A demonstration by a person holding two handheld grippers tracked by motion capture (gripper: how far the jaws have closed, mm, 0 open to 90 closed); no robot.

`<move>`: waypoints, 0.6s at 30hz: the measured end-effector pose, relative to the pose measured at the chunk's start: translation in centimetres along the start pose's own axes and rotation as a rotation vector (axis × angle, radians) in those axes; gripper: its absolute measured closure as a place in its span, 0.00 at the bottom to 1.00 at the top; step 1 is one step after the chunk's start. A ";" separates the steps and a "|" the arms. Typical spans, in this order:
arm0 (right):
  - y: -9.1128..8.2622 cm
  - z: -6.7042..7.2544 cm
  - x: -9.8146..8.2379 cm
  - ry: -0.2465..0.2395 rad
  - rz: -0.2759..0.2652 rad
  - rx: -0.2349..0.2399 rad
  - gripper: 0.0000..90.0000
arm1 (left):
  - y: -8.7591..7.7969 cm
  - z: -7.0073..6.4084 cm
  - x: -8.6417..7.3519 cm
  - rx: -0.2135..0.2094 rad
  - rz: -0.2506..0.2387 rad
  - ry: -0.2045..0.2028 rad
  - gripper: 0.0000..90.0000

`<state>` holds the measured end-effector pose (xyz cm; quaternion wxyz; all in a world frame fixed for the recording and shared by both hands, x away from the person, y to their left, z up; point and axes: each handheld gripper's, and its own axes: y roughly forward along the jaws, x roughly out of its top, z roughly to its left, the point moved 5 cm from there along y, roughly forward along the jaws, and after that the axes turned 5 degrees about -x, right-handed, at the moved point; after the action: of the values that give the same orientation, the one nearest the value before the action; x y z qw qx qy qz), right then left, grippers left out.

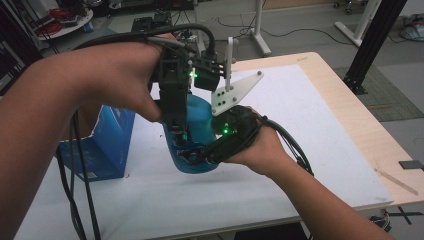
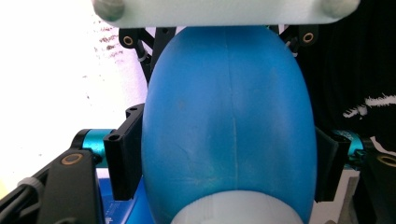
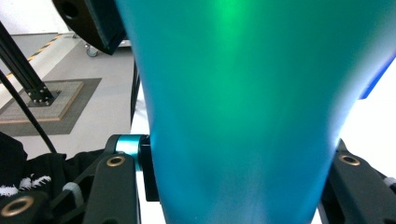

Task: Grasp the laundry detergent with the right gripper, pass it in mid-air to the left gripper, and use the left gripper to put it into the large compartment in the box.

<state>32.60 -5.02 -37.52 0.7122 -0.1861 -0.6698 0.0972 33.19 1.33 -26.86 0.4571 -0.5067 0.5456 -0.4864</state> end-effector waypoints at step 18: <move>-0.1 0.0 -0.2 0.007 0.001 -0.004 0.50 | 0.1 0.1 0.2 -0.002 0.004 -0.017 0.43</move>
<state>32.60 -5.17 -37.63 0.7142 -0.1881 -0.6674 0.0954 33.26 1.11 -26.96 0.4624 -0.5102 0.5432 -0.4804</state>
